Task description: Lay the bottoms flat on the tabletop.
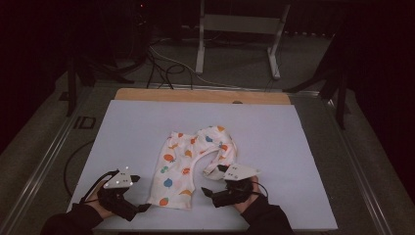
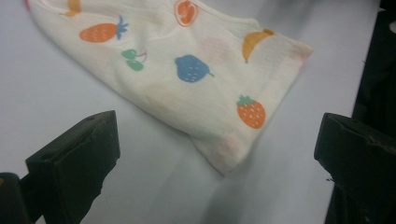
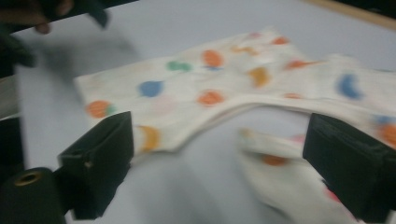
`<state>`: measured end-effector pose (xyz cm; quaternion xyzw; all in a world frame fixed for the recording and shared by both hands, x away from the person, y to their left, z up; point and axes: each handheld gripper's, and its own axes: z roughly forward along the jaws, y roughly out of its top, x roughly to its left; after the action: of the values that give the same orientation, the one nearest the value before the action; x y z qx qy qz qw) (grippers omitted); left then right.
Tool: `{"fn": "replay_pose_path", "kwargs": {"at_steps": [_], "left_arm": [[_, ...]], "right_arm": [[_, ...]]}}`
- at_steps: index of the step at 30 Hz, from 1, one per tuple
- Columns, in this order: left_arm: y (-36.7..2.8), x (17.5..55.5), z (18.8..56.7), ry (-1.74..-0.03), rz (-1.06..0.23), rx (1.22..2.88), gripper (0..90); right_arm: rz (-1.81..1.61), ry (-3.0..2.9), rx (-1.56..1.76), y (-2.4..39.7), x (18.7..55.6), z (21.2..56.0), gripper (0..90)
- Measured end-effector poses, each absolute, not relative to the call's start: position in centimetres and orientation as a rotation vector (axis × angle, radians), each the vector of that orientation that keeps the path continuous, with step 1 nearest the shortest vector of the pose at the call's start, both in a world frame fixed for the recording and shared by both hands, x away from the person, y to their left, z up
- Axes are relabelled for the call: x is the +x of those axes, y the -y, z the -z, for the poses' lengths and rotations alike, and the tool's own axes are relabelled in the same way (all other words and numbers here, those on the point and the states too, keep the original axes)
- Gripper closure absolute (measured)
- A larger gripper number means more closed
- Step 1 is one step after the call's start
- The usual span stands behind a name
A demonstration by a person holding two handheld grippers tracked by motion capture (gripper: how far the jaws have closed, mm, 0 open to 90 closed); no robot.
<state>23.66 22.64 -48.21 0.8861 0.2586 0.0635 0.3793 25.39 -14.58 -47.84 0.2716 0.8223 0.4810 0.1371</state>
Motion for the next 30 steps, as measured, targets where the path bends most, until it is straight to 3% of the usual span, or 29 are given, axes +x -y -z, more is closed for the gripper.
{"fn": "replay_pose_path", "kwargs": {"at_steps": [19,30], "left_arm": [[-20.6,24.4,47.0,-0.654,-0.175,2.188,0.5],[-15.9,26.6,44.3,-0.540,-0.184,2.206,3.5]], "right_arm": [[-1.285,-2.206,0.964,21.2,26.9,47.3,9.2],[-1.274,-2.161,1.112,23.2,26.4,47.3,14.5]]}}
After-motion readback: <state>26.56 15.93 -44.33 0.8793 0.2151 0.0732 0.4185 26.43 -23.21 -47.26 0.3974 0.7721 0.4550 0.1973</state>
